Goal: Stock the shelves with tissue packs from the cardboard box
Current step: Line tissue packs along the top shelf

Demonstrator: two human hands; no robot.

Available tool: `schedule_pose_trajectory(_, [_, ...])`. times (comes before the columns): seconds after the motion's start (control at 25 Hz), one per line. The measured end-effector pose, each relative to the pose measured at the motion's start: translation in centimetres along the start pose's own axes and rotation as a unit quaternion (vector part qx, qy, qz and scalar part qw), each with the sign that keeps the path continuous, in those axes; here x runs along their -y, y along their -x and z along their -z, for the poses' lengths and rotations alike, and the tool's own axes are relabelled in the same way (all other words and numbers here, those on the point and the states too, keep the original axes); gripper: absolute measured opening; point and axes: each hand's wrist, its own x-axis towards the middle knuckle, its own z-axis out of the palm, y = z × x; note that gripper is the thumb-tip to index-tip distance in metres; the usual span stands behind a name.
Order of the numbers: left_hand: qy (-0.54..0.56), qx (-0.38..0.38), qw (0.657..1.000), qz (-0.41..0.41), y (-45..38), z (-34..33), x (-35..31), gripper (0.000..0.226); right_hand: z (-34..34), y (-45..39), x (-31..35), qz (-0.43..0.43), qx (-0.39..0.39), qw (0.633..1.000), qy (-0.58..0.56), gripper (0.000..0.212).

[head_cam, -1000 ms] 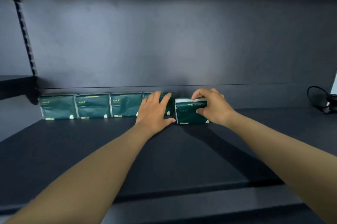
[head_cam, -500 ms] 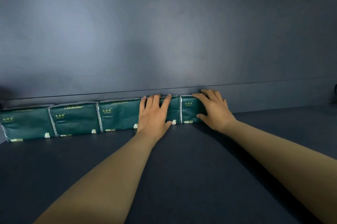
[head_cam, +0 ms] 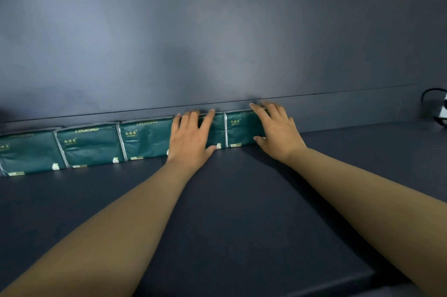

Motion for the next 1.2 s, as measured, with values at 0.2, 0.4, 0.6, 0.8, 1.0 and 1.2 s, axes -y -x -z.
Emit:
schedule_pose_trajectory(0.2, [0.001,0.012,1.0,0.002,4.4,5.5,-1.8,0.083,5.9,6.5,-0.8,-0.005,-0.014,1.0,-0.025,0.06])
schedule_pose_trajectory(0.4, [-0.017,0.035,0.999,0.016,11.0,13.2,-5.5,0.08,13.1,16.7,-3.1,0.031,-0.05,0.994,-0.092,0.052])
schedule_pose_trajectory(0.6, [0.078,0.004,0.993,0.092,18.9,19.2,-13.5,0.068,18.0,26.0,-5.3,0.051,-0.024,0.99,-0.127,0.051])
schedule_pose_trajectory(0.8, [0.088,0.048,0.993,0.059,29.1,18.8,-22.6,0.065,17.1,36.0,-7.2,0.092,0.058,0.981,-0.158,0.052])
schedule_pose_trajectory(1.0, [0.116,0.292,0.947,0.063,40.1,14.8,-28.5,0.071,11.1,45.8,-9.1,0.093,0.258,0.944,-0.183,0.055])
schedule_pose_trajectory(1.2, [0.112,0.462,0.877,0.068,49.5,9.1,-31.6,0.079,3.5,53.8,-10.4,0.062,0.421,0.888,-0.175,0.059])
